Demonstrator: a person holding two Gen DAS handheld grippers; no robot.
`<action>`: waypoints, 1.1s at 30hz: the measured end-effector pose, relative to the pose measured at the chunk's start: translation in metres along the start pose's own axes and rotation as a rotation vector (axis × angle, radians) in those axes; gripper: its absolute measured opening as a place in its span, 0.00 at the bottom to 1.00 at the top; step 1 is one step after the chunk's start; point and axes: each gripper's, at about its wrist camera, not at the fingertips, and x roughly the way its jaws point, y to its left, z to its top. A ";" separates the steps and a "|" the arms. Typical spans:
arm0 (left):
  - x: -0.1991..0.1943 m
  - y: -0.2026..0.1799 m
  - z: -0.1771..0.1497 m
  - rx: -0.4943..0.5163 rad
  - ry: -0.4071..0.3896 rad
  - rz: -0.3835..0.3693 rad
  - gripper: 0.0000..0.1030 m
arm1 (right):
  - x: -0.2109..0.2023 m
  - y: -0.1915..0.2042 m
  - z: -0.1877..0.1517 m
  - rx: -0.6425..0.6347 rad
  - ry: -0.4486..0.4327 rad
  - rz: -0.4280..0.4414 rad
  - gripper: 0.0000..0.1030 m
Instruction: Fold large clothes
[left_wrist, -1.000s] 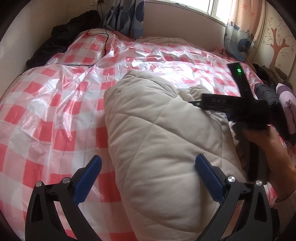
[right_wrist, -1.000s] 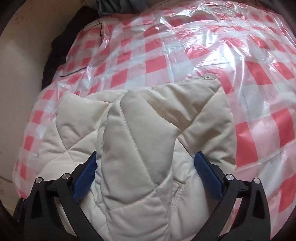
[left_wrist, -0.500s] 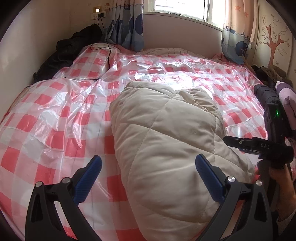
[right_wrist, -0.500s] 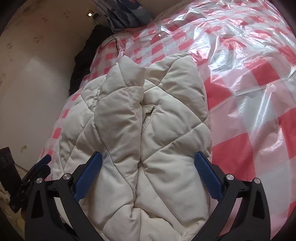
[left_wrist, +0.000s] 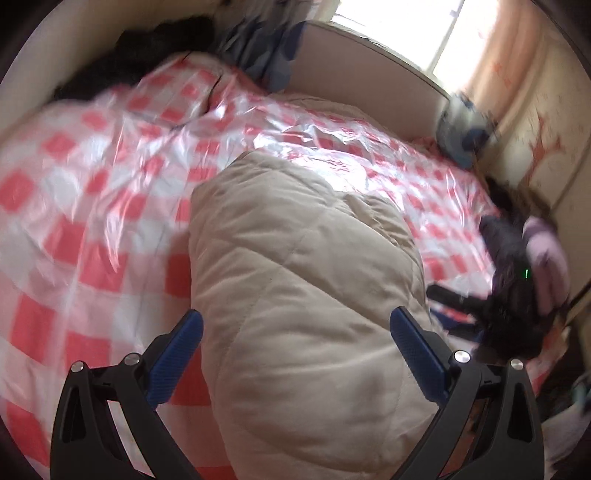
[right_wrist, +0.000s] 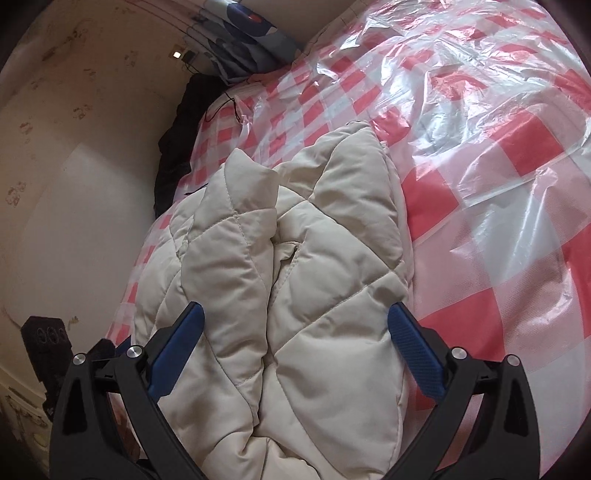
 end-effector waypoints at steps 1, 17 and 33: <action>0.005 0.015 0.003 -0.083 0.020 -0.021 0.94 | 0.001 0.000 0.000 0.000 0.007 0.003 0.93; 0.054 0.022 -0.007 -0.181 0.206 -0.211 0.94 | 0.025 0.003 -0.003 -0.006 0.089 0.057 0.95; -0.056 0.051 -0.064 -0.173 0.201 0.066 0.94 | 0.048 0.091 -0.077 -0.367 0.338 0.102 0.93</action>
